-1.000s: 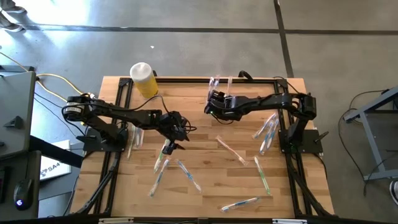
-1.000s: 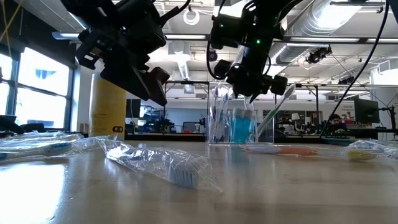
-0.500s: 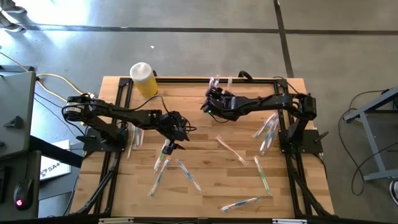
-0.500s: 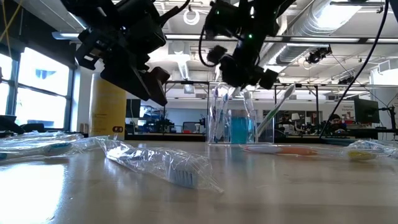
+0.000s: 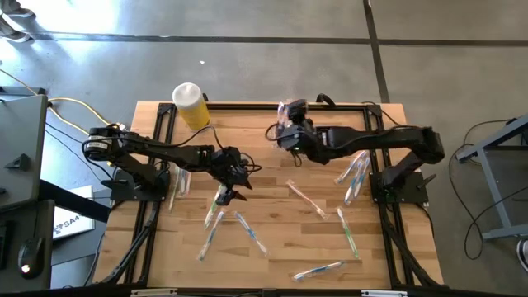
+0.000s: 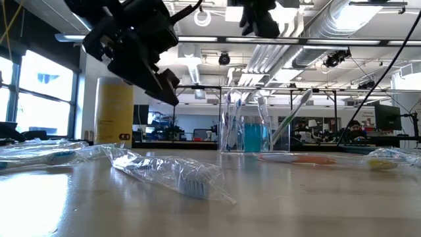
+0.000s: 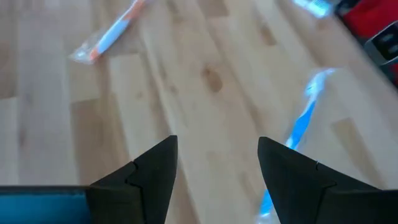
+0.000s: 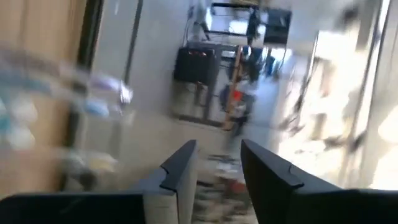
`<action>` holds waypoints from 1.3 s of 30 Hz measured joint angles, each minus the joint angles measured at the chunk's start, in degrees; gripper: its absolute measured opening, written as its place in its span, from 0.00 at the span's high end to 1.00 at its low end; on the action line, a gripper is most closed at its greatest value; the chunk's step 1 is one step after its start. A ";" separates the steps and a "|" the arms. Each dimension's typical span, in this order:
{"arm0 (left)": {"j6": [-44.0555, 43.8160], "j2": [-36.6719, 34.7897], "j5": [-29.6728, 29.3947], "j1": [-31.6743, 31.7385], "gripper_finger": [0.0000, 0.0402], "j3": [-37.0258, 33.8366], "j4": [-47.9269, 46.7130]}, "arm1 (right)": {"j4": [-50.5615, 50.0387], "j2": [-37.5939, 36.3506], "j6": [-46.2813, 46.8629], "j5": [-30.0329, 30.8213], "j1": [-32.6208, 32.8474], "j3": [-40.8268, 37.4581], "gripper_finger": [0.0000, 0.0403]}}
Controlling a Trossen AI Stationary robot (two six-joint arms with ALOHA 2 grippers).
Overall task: Pick & Place toothbrushing station
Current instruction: Put the green toothbrush into the transparent organizer
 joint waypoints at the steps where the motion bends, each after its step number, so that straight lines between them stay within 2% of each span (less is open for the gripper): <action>1: -0.80 0.00 1.18 -0.08 0.46 0.00 0.60 | -0.70 -0.94 5.71 0.08 0.08 -0.03 0.72; 6: -3.95 0.02 3.12 -2.05 0.46 0.00 3.18 | -7.35 -2.58 28.01 5.83 3.11 -0.18 0.76; 8: -5.28 0.02 3.10 -3.35 0.46 0.00 4.78 | -10.48 -3.03 34.56 5.75 5.68 -0.03 0.77; 10: -6.80 0.02 3.04 -4.93 0.46 0.00 6.46 | -15.13 -3.47 42.47 2.88 9.17 -0.04 0.79; 12: -8.56 0.02 3.05 -6.67 0.46 0.00 8.54 | -18.77 -3.48 51.03 -3.68 12.39 -0.11 0.80; 17: -14.07 0.02 2.66 -11.21 0.46 0.00 11.61 | -24.63 -3.53 72.12 -25.88 20.65 -0.11 0.82; 21: -22.17 0.02 -3.70 -14.04 0.46 0.00 11.27 | -26.15 -3.51 87.21 -38.72 26.44 -0.54 0.82; 23: -27.75 0.02 -8.89 -14.85 0.46 0.00 10.08 | -25.40 -3.44 93.58 -41.52 29.14 -1.90 0.82; 25: -31.83 0.02 -12.94 -15.79 0.46 0.05 8.31 | -25.37 -3.33 99.26 -41.72 31.74 -3.62 0.83; 28: -35.71 0.02 -18.60 -17.20 0.46 1.59 1.38 | -25.28 -3.33 107.09 -38.86 35.33 -6.74 0.83; 34: -39.98 0.02 -30.68 -20.11 0.46 6.93 -15.95 | -21.18 -3.33 118.80 -25.87 41.47 -16.74 0.83; 37: -42.57 0.02 -33.48 -20.35 0.46 10.14 -24.06 | -14.42 -3.33 123.63 -18.44 43.79 -23.10 0.83; 39: -44.61 0.02 -35.03 -20.20 0.46 11.82 -30.25 | -7.90 -3.32 124.56 -15.66 44.57 -27.45 0.83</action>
